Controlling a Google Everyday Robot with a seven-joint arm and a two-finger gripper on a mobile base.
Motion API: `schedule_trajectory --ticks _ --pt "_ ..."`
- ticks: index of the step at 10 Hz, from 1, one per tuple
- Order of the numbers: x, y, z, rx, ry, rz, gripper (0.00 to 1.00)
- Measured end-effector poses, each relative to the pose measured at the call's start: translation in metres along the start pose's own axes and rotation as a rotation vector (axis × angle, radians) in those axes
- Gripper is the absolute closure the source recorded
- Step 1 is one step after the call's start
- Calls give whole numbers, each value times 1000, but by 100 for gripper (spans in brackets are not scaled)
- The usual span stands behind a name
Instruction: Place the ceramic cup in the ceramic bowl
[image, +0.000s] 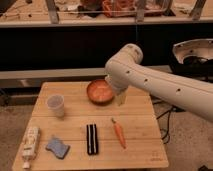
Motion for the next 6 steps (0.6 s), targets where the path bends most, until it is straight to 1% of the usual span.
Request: schedule_trajectory --ticks 3,4,6 --pt "-23 -17 1 18 -7 -94 20" --pt "-33 -25 1 28 -12 -139 20" --pt "-37 -30 1 33 -8 -169 20"
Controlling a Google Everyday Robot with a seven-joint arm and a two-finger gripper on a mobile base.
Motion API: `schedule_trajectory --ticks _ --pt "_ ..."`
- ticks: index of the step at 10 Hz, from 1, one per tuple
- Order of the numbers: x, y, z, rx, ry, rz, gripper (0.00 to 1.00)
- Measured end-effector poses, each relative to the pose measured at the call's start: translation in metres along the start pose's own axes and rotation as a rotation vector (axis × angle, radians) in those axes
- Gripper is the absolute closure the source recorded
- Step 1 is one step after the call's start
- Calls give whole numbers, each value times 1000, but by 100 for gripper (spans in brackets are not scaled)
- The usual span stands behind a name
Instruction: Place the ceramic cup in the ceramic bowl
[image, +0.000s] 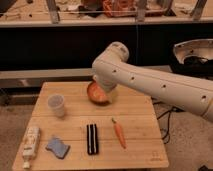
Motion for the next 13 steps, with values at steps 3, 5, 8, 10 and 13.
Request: schedule_trajectory --ticks 3,5,8,10,13 --pt "-17 -19 3 12 -9 -88 20" --pt "-20 -25 4 18 -12 -120 20" --pt "-34 -45 10 38 -25 -190 20" --pt "-33 -48 13 45 -25 -217 20" --pt "-46 -61 21 58 -38 -276 20"
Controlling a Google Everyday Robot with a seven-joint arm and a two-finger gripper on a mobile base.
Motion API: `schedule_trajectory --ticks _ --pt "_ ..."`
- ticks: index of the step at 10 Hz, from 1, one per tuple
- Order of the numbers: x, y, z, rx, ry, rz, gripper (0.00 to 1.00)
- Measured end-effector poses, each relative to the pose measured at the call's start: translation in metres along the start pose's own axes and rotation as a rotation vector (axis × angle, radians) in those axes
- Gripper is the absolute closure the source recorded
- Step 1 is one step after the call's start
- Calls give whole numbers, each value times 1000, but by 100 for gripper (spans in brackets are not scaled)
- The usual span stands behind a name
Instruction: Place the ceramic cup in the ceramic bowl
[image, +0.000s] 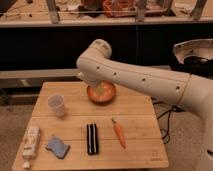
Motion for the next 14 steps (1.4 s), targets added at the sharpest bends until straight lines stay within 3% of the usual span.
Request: schedule_trajectory --ticks 9,14 --pt "-15 -18 28 5 -63 -165 20" --pt "-35 -33 56 -8 -105 -271 20"
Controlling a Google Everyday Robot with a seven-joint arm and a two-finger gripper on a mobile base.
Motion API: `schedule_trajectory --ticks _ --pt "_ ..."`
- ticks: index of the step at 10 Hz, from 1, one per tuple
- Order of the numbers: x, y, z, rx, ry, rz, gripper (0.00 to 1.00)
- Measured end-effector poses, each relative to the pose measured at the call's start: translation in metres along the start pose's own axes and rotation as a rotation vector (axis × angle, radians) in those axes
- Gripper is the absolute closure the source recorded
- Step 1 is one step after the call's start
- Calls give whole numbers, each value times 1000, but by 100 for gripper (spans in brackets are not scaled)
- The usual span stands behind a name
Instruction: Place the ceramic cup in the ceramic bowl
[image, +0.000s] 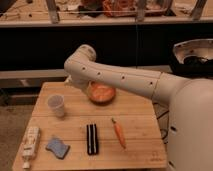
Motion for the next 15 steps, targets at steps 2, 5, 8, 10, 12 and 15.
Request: schedule_trajectory --ticks 2,5,8,10,12,15 --pt "-1 -8 11 -3 -17 -34 20" --pt "-10 -29 37 -13 -52 -109 20" --pt "-10 -33 48 -22 -68 -149 20" --pt "-16 -37 71 -30 -101 -192 20" --pt "-18 -39 90 -40 -127 -233 20" --pt "-22 -43 107 -43 -157 -264 20"
